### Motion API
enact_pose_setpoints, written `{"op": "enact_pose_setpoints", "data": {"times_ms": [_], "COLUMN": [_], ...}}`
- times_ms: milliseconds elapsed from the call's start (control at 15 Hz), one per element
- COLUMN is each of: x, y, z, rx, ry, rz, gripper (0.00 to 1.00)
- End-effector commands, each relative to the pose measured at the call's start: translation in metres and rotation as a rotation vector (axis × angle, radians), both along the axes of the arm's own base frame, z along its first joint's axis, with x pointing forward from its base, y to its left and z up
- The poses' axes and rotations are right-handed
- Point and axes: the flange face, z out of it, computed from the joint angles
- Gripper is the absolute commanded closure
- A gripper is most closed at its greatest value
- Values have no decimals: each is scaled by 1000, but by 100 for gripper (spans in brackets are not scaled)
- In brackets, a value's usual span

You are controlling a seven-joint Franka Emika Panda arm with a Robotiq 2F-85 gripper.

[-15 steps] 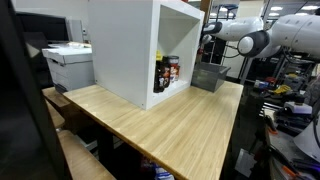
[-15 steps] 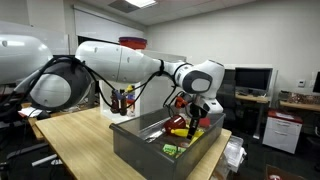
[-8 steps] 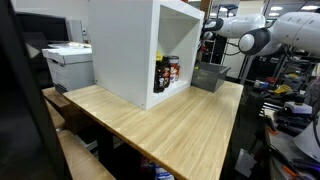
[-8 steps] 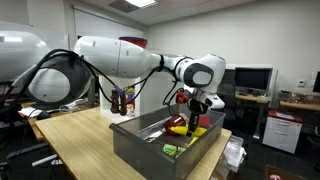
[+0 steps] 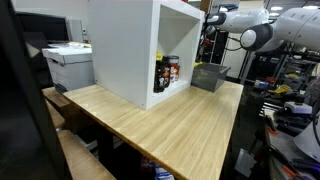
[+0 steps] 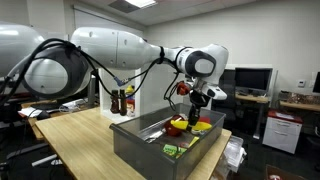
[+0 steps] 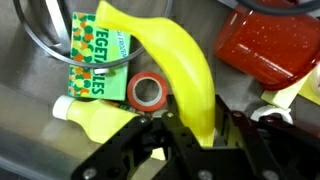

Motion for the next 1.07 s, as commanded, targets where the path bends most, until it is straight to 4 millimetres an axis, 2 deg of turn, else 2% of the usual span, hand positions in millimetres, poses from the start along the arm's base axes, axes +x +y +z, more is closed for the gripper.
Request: {"op": "enact_pose_setpoints", "data": {"times_ms": [0, 533, 1000], "x": [-11, -19, -15], "y": [-8, -18, -1], "z": [28, 66, 93], "rx": [-29, -100, -167], "ry": [24, 25, 78], "rz": [31, 19, 51], "gripper": [88, 88, 88]}}
